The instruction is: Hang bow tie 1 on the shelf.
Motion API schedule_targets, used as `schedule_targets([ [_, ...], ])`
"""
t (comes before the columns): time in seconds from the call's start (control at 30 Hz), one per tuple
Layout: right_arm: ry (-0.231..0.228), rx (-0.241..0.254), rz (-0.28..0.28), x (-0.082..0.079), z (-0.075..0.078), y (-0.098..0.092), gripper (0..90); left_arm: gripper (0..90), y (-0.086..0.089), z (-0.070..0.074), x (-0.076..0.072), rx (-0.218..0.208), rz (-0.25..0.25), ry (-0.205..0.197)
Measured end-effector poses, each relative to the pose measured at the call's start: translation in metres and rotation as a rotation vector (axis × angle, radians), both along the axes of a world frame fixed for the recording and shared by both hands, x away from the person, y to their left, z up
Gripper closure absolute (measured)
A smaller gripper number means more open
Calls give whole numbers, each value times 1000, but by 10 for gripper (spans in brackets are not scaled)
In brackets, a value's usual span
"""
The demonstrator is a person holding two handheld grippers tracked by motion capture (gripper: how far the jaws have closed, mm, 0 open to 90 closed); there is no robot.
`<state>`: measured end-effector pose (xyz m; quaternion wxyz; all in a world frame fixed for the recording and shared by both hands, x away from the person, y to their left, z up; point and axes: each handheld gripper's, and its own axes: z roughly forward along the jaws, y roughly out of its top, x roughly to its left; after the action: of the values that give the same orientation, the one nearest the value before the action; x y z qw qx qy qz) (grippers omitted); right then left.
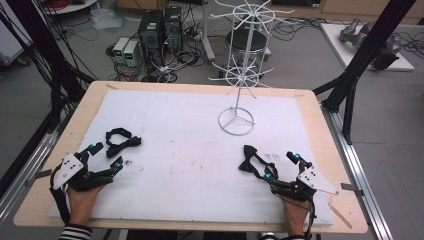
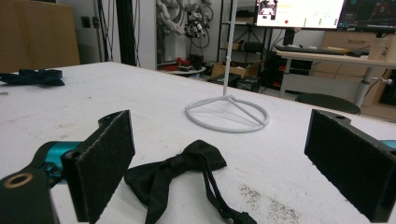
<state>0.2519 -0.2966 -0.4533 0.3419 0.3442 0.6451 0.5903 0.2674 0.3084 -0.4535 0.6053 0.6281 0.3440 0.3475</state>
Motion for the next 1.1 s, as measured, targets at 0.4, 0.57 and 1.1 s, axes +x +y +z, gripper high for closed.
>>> schedule_targets([
  [0.4, -2, -1, -4, 0, 0, 0, 76, 132, -1, 0, 0, -1, 7, 1],
  [0.57, -6, -2, -5, 0, 0, 0, 76, 132, -1, 0, 0, 7, 5, 0],
  [1.1, 3, -8, -6, 0, 0, 1, 76, 131, 1, 0, 0, -20, -3, 6],
])
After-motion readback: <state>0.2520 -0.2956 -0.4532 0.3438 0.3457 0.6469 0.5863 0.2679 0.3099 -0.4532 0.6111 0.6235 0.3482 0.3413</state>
